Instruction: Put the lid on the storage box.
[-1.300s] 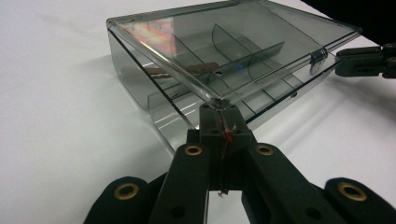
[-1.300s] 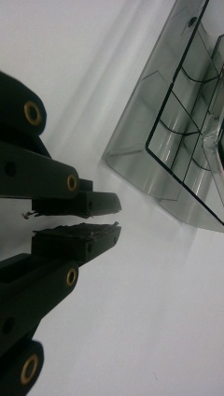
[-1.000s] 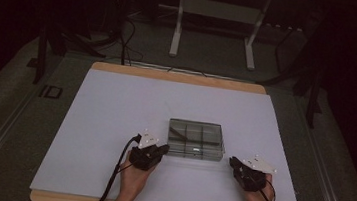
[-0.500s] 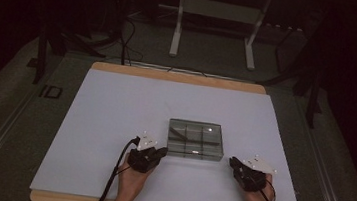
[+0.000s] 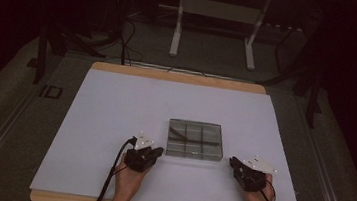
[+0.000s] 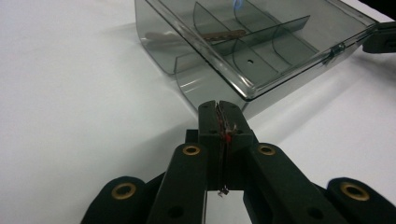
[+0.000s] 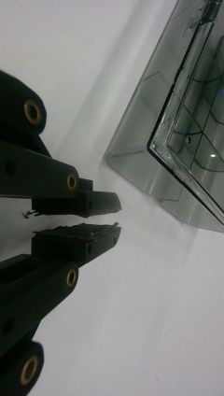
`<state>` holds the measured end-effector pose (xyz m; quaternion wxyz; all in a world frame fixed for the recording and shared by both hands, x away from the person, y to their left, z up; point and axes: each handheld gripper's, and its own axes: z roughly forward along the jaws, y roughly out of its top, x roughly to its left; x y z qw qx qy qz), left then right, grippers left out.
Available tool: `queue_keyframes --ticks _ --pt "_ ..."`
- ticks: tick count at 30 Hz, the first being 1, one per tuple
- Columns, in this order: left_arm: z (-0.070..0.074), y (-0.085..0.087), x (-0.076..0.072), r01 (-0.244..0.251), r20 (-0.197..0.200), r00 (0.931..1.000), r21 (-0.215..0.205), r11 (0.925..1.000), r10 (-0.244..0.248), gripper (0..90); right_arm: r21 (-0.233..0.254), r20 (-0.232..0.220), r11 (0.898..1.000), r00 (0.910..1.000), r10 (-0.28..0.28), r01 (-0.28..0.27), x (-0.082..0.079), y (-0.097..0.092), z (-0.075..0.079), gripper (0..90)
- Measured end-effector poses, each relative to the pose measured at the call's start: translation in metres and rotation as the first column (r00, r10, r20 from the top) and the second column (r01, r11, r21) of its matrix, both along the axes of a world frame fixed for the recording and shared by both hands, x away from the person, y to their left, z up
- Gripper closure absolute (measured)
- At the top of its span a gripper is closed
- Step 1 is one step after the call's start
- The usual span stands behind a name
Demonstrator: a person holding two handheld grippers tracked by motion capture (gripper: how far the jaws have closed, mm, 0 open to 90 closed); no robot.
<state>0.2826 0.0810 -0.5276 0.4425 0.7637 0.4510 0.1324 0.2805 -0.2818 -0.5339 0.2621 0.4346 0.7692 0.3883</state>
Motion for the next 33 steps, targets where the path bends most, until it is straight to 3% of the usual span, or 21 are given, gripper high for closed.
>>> queue_keyframes --ticks 19,33 --pt "0.002 0.02 0.008 -0.076 0.01 0.9971 0.011 0.9971 0.075 87.8 0.001 0.001 1.0 0.9999 -0.012 0.012 0.001 -0.003 0.0 81.9" --pt "-0.001 0.039 0.019 -0.13 -0.01 0.9914 0.055 0.9901 0.13 86.1 0.009 0.001 0.999 0.9993 -0.038 0.038 0.004 -0.014 0.001 81.9"
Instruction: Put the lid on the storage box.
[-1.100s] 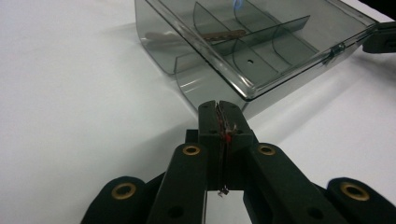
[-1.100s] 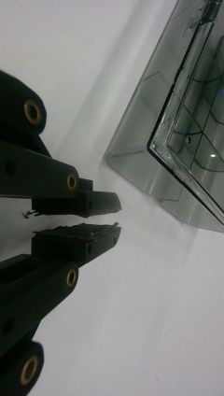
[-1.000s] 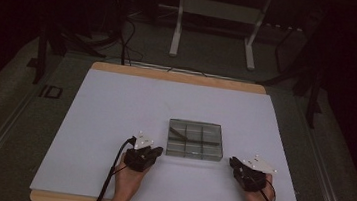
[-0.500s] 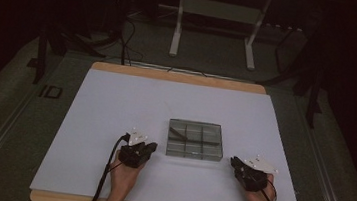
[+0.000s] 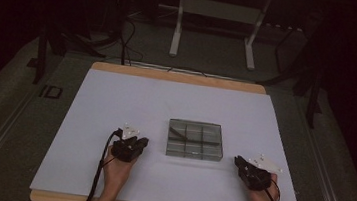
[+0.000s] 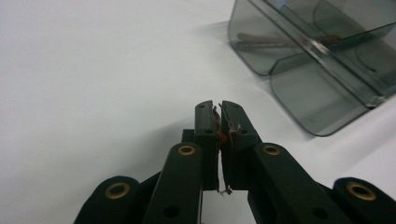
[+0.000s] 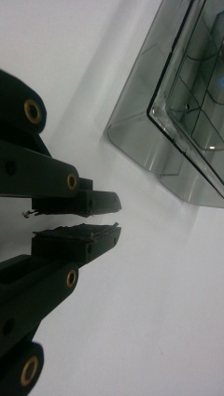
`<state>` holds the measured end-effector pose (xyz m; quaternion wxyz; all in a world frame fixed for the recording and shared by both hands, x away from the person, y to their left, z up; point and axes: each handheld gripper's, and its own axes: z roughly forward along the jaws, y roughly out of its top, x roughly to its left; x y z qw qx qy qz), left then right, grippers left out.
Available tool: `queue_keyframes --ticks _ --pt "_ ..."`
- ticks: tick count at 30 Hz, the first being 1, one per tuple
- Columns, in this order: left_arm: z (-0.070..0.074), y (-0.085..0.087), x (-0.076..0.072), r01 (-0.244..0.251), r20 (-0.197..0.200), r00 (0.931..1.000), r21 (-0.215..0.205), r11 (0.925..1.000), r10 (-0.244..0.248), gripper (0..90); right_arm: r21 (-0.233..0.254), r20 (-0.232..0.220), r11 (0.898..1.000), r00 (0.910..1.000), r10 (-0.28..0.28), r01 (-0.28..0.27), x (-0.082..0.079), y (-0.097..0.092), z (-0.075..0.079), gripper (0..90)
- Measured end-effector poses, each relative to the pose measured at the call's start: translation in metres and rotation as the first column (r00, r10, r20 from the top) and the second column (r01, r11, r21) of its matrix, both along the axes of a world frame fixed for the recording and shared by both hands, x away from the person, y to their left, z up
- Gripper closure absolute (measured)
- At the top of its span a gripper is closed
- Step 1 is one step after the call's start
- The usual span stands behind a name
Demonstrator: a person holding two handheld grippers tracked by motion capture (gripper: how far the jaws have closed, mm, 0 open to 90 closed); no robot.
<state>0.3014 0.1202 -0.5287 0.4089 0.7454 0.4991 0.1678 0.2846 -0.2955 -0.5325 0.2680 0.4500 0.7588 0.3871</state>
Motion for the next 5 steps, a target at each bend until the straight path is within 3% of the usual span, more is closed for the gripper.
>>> queue_keyframes --ticks 5 --pt "-0.0001 0.0087 0.0058 -0.032 0.005 0.9995 0.038 0.9988 0.032 85.0 0.0 -0.004 1.0 0.9999 -0.01 0.01 0.0026 -0.0047 0.0002 81.5"
